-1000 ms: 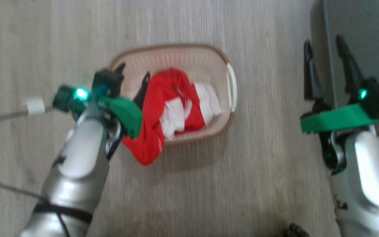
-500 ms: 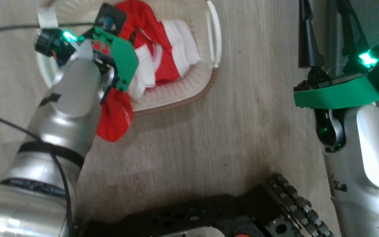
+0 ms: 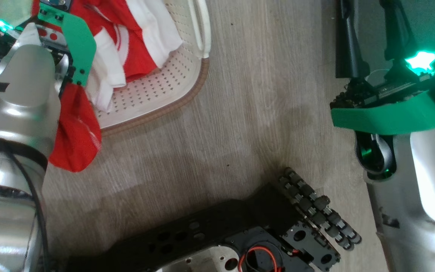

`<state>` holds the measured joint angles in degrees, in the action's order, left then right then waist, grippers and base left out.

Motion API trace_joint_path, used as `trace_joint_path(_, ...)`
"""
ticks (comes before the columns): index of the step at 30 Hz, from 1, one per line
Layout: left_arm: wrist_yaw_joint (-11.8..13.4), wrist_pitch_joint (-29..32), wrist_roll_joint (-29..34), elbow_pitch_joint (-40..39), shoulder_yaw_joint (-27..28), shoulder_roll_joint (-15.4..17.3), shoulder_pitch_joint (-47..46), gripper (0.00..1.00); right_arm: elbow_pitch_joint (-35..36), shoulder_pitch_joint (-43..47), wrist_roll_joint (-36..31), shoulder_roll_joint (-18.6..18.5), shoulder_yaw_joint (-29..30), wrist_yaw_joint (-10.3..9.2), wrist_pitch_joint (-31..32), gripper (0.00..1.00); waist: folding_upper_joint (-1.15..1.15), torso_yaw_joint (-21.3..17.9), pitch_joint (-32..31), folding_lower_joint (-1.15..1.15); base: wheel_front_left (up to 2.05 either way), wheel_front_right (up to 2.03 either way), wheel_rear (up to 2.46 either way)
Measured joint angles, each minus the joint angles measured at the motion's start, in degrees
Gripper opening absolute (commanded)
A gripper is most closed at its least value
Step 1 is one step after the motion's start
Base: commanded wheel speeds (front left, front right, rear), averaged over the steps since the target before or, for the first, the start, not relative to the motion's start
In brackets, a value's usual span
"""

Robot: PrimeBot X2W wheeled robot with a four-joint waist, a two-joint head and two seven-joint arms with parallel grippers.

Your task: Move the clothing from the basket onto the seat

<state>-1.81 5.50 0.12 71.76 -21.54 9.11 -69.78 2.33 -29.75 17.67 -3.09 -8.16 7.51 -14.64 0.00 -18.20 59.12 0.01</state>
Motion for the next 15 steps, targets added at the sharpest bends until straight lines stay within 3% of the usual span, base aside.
trace_joint_path(11,0.07,0.98,0.00,1.72,-1.53,-0.10,0.27,1.00,1.49,4.28,0.07,0.02,0.67,0.00,0.00,1.00,0.00,-1.36,0.89,-0.01,0.00,0.00,0.00)
trace_joint_path(12,0.07,0.98,-0.03,1.78,-1.68,-0.11,0.34,0.73,1.65,4.37,0.08,0.02,0.71,0.00,0.00,1.00,0.00,-1.39,0.84,-0.01,0.00,0.00,0.00)
trace_joint_path(13,0.05,0.98,-0.04,1.82,-1.81,-0.11,0.44,0.32,1.79,4.52,0.19,0.02,0.77,0.00,0.00,1.00,0.00,-1.42,0.79,-0.01,0.00,0.00,0.00)
trace_joint_path(14,-0.04,0.98,-0.05,1.86,-1.97,-0.13,0.60,0.00,1.80,4.63,0.52,0.02,0.86,0.00,0.00,1.00,0.00,-1.43,0.74,-0.01,0.00,0.00,0.00)
trace_joint_path(15,-0.19,0.97,-0.08,1.93,-2.11,-0.18,0.75,0.00,1.80,4.66,0.59,0.02,0.99,0.00,0.00,1.00,0.00,-1.41,0.69,-0.01,0.00,0.00,0.00)
